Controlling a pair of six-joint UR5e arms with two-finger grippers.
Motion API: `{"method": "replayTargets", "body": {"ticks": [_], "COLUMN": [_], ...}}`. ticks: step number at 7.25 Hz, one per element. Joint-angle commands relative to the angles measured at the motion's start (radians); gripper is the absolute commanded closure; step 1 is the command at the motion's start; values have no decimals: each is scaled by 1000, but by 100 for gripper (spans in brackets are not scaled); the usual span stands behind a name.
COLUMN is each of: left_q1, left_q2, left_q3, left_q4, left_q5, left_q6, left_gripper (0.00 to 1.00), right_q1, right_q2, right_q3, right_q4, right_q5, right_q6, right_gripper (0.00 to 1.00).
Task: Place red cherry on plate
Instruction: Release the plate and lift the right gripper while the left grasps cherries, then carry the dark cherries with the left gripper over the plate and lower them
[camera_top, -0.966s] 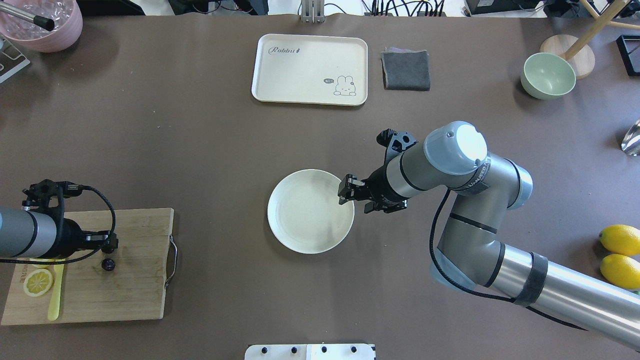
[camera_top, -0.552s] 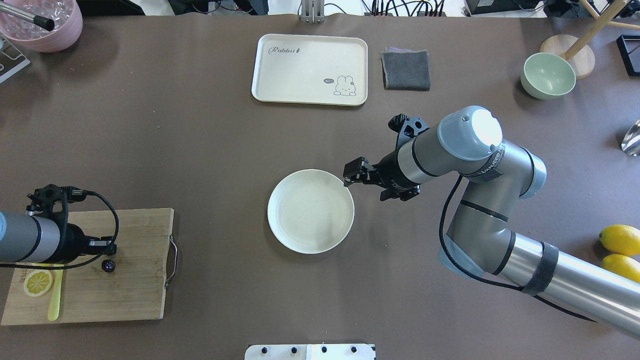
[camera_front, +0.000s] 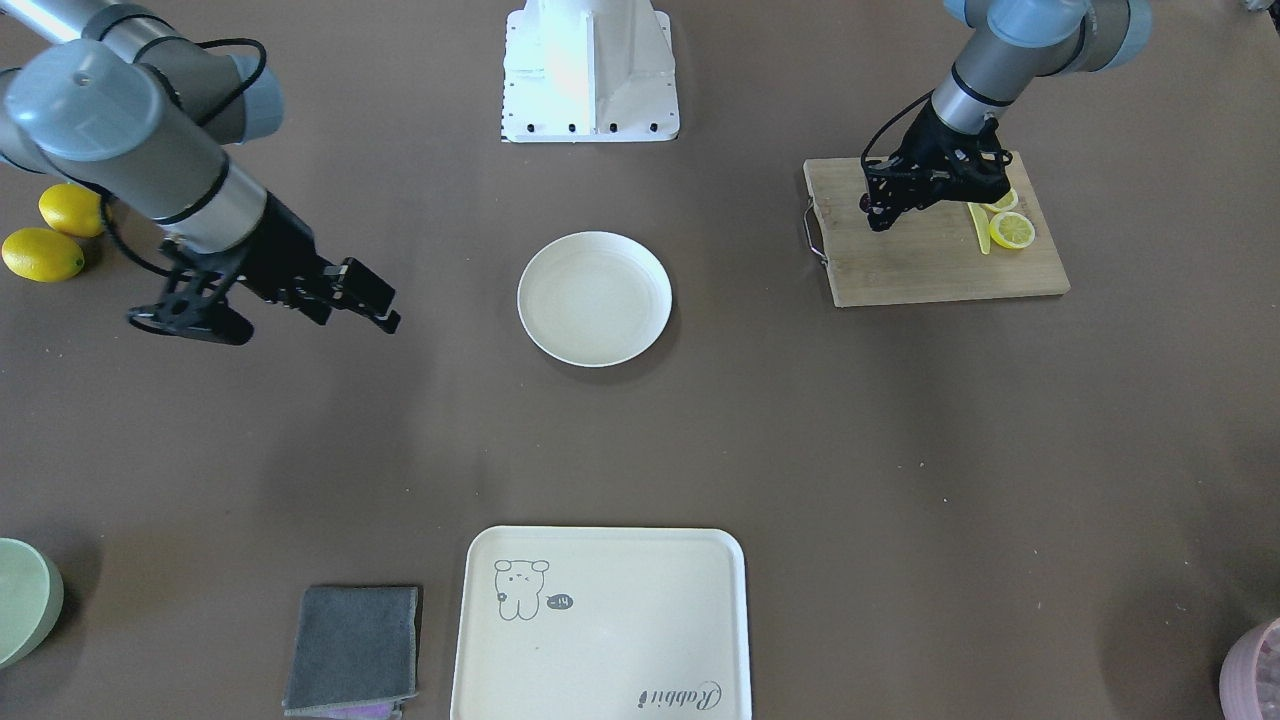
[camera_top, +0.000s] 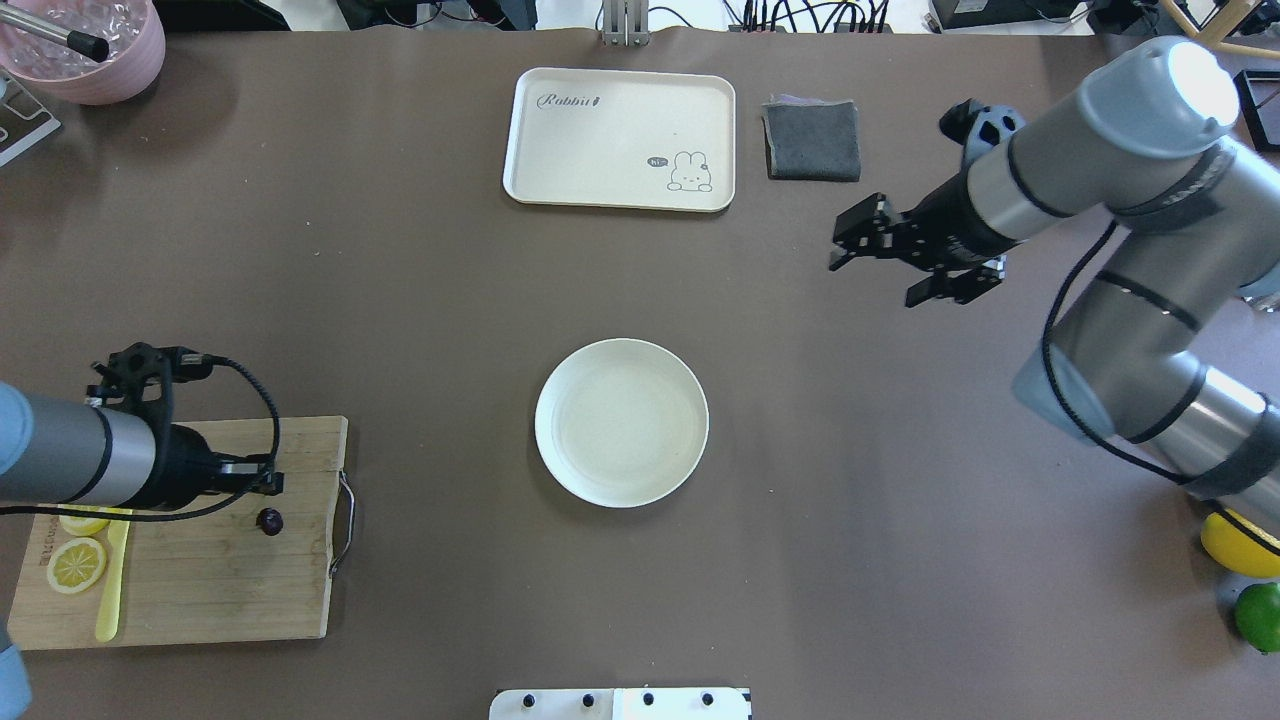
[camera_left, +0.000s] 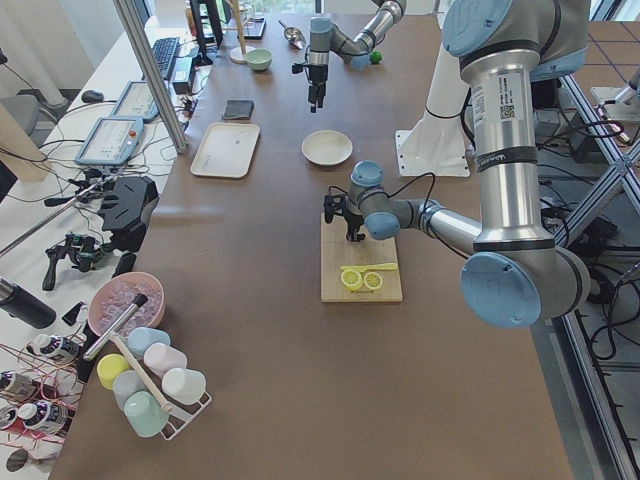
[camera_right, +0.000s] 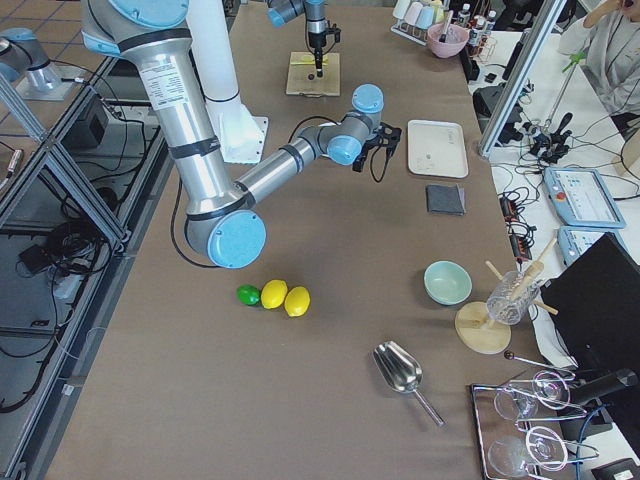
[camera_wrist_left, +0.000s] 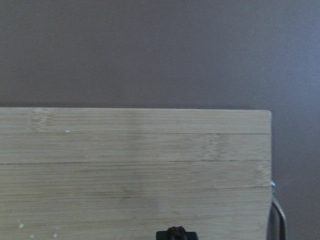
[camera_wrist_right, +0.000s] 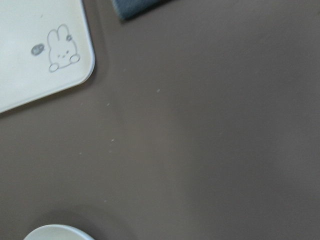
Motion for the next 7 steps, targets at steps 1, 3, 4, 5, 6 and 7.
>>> {"method": "replayTargets", "body": {"ticks": [1,3,4,5,6,7], "left_q1": [-17,-5,4,15,22,56], "left_q2": [-345,-613,-681,-737,-773,-776], "left_q3": [21,178,258,323,370,398], "left_q4": [320,426,425,423,420,376], "left_q5": [-6,-2,-2,0,8,65], "left_q6": [-2,-101,-103,-107,-115,-118], "left_gripper": [89,89,89,89,88,87], "right_q1": [143,247,287,307,309,307], "right_q2": [-163,-325,-388,-416,-421,-432], "right_q3": [23,25,16,13,11,11], "right_q4": [-27,-24,-21,-24,-23,-20], "right_q5": [37,48,50,50,50,51], "right_q6": [-272,-552,-692,-751,-753,-755], "right_gripper": [0,0,0,0,0,0]}}
